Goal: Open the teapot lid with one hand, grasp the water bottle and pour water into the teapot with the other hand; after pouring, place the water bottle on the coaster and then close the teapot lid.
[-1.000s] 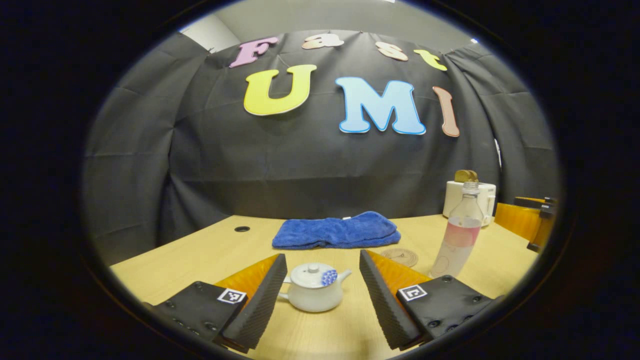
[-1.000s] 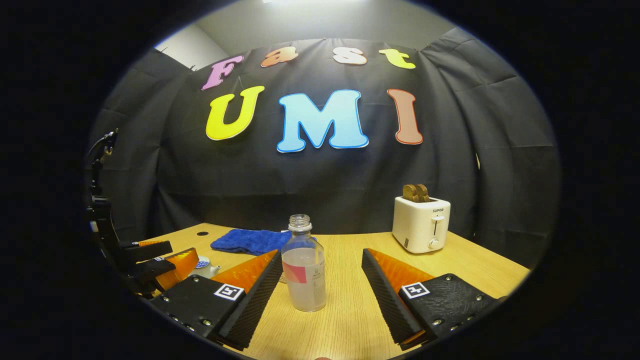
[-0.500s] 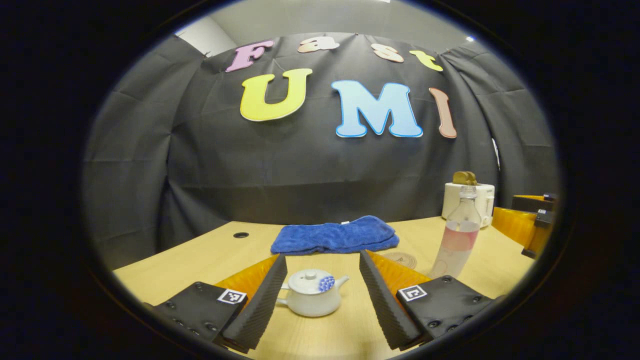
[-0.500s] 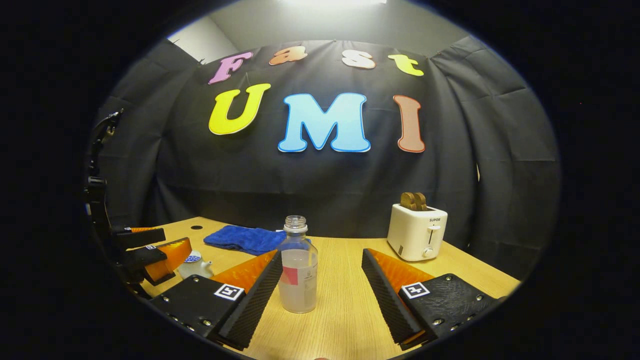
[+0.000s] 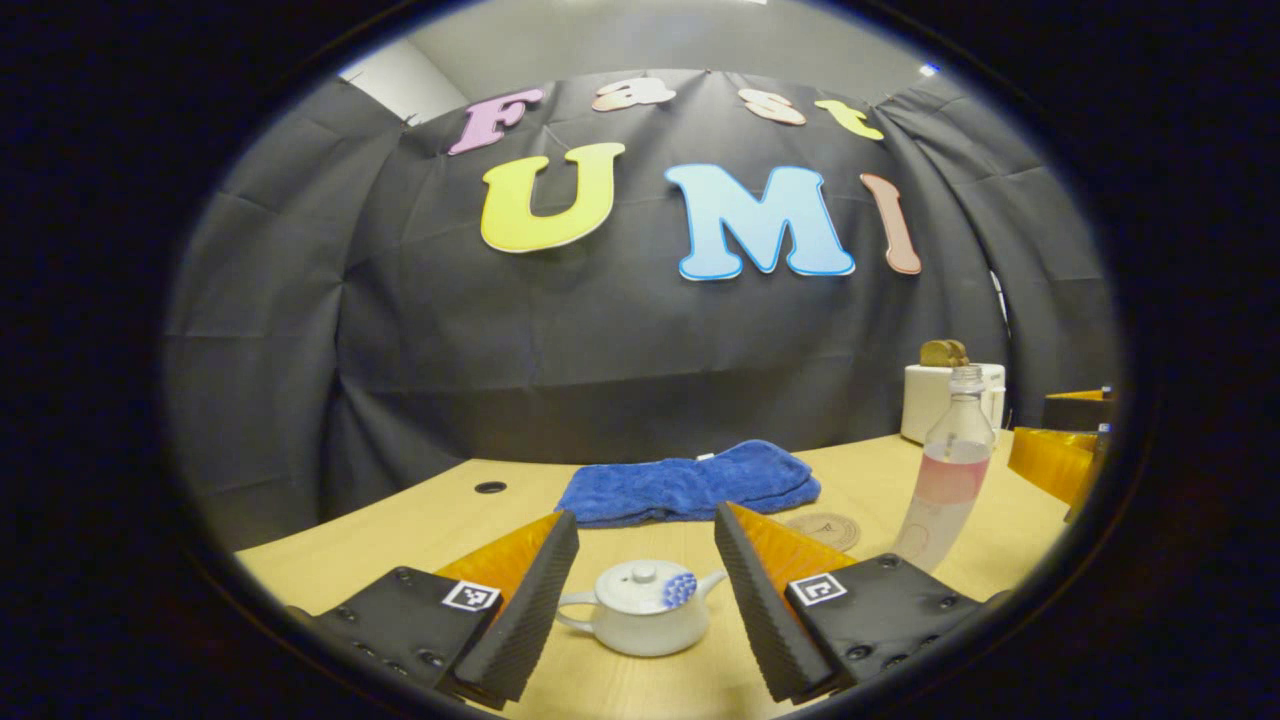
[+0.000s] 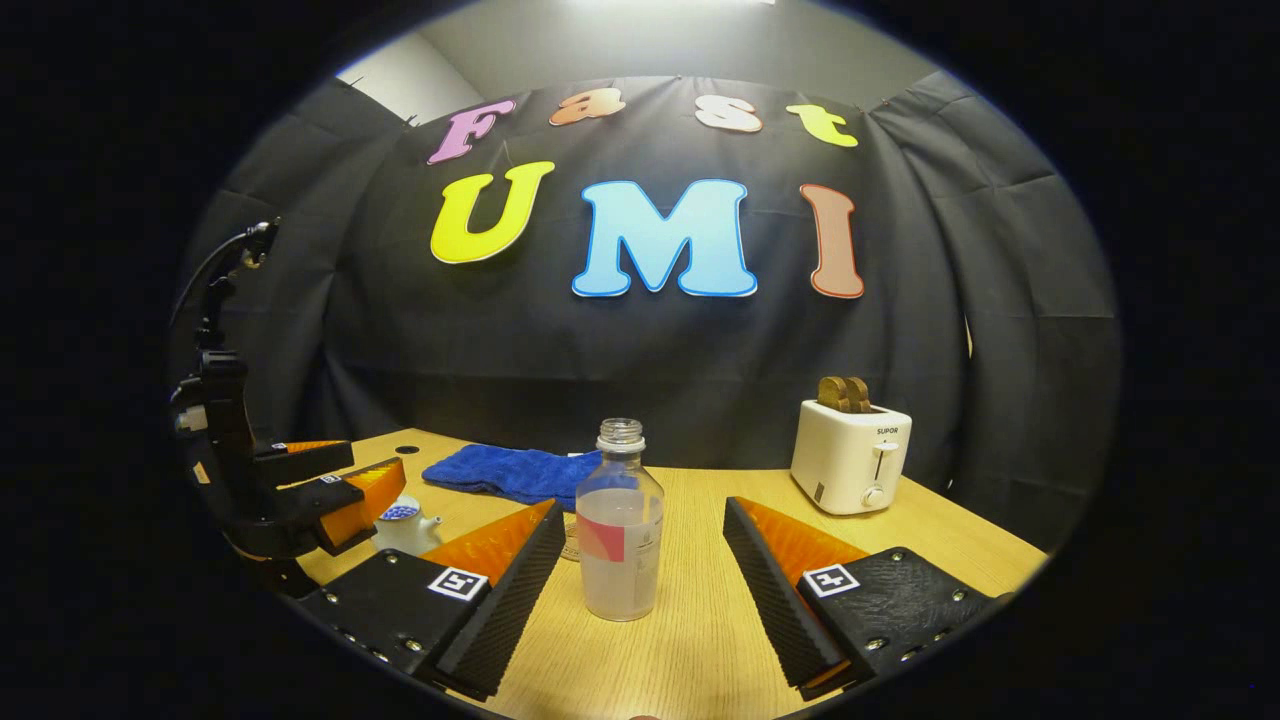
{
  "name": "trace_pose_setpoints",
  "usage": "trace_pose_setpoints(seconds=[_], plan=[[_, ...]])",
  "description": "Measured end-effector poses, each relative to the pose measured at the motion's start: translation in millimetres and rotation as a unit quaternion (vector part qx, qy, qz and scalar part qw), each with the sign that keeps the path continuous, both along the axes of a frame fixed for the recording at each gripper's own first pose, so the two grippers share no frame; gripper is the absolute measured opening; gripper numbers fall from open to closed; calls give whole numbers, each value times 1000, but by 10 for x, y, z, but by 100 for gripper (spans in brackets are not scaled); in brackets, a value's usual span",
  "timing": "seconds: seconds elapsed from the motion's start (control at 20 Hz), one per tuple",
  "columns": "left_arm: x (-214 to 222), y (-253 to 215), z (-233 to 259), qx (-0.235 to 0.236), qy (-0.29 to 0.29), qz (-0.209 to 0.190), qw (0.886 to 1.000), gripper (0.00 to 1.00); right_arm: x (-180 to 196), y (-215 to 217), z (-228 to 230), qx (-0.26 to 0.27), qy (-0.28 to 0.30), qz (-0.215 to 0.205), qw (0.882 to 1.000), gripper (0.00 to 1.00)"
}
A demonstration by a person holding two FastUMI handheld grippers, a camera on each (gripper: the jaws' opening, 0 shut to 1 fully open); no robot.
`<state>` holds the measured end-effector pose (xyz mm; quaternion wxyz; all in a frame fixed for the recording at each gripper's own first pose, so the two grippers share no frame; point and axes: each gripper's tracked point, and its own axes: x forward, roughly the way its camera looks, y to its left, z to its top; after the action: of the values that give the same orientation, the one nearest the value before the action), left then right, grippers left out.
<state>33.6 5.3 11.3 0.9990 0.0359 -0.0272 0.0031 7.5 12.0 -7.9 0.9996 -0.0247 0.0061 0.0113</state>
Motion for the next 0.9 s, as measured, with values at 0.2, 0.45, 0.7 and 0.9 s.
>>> trace_pose_setpoints(seconds=[0.2,0.45,0.7,0.9], plan=[[125,3,-161,-14,25,-6,1000,93,10,-3,-7,0,-1,-2,1000,99],[229,12,-314,-24,46,-7,999,82,63,-71,-25,3,-1,-10,1000,99],[297,6,-443,-21,65,-3,998,69,65,-200,-85,7,4,-23,1000,99],[310,73,-436,-16,64,10,998,64,55,-284,-116,18,7,-29,999,99]])
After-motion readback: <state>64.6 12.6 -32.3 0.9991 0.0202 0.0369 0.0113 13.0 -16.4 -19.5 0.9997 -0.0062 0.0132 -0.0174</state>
